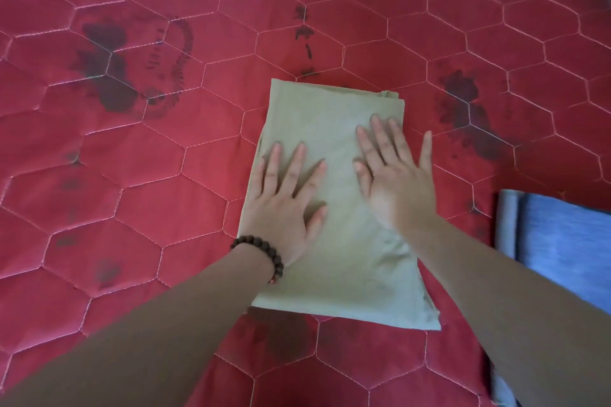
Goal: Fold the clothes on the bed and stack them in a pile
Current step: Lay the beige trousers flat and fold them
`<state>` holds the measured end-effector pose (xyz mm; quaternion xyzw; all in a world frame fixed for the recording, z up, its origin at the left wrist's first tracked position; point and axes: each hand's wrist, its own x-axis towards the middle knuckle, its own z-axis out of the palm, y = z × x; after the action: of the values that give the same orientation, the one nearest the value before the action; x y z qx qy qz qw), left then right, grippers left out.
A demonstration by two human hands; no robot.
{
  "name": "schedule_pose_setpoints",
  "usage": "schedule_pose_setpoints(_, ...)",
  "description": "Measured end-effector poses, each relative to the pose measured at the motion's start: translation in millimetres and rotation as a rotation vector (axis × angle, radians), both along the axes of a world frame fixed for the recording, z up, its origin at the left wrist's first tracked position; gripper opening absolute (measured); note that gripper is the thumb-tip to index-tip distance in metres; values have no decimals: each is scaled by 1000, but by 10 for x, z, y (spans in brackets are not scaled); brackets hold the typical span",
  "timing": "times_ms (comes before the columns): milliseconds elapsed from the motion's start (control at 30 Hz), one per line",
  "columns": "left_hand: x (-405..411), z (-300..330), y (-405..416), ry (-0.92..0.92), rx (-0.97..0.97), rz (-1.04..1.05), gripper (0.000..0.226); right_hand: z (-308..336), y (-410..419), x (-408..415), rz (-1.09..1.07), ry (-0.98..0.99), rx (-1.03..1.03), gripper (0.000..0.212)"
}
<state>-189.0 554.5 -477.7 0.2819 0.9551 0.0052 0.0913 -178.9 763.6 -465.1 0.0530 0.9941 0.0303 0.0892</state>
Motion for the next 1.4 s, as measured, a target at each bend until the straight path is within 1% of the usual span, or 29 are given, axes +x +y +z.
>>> schedule_pose_setpoints(67,-185,-6,110,-3,11,101,68,36,33,-207,-92,30,30,57)
schedule_pose_setpoints(133,-328,-4,227,-38,27,213,70,78,-56,-381,-94,73,57,60)
schedule_pose_setpoints(167,-358,-3,269,-53,24,254,71,93,-144,-443,-22,87,18,62)
schedule_pose_setpoints(233,-355,-8,307,-52,1,281,74,66,-355,-500,235,64,-136,66)
schedule_pose_setpoints(267,-345,-9,305,-45,-6,284,75,46,-429,-522,315,30,-216,63)
schedule_pose_setpoints(300,-342,-10,305,-39,-3,291,74,21,-443,-567,339,8,-276,59)
schedule_pose_setpoints(367,-349,-4,308,-42,18,317,74,-31,-371,-702,296,-4,-288,54)
schedule_pose_setpoints(467,-372,-8,330,-48,59,344,75,-92,-284,-971,221,-19,-220,56)
schedule_pose_setpoints(567,-401,-15,339,-53,65,346,75,-135,-286,-1222,151,-35,-220,56)
schedule_pose_setpoints(633,-391,-15,343,-57,62,343,75,-147,-288,-1264,148,-14,-221,57)
schedule_pose_setpoints(767,-407,-20,341,-67,57,342,75,-147,-288,-1262,140,99,-284,56)
schedule_pose_setpoints(867,-409,-18,342,-67,60,347,76,-125,-299,-1228,157,245,-328,43)
schedule_pose_setpoints(933,-406,-20,347,-63,67,352,76,-112,-251,-1176,153,357,-276,34)
schedule_pose_setpoints(967,-406,-22,347,-59,70,353,76,-97,-188,-1146,140,368,-227,33)
schedule_pose_setpoints(1033,-412,-21,346,-53,71,355,75,-41,20,-1098,128,331,-153,37)
schedule_pose_setpoints(1100,-406,-19,345,-44,72,357,75,43,261,-1074,131,284,-152,44)
schedule_pose_setpoints(1200,-394,-30,341,-36,65,357,74,153,441,-1121,209,112,-172,53)
schedule_pose_setpoints(1233,-393,-30,339,-35,64,356,74,165,460,-1153,229,48,-215,51)
schedule_pose_setpoints(1267,-393,-24,331,-33,64,353,74,174,458,-1185,202,-6,-293,45)
schedule_pose_setpoints(1333,-385,0,321,-29,58,340,73,195,440,-1237,55,-112,-491,29)
schedule_pose_setpoints(1400,-380,38,315,-23,47,328,72,187,435,-1266,-31,-153,-578,21)
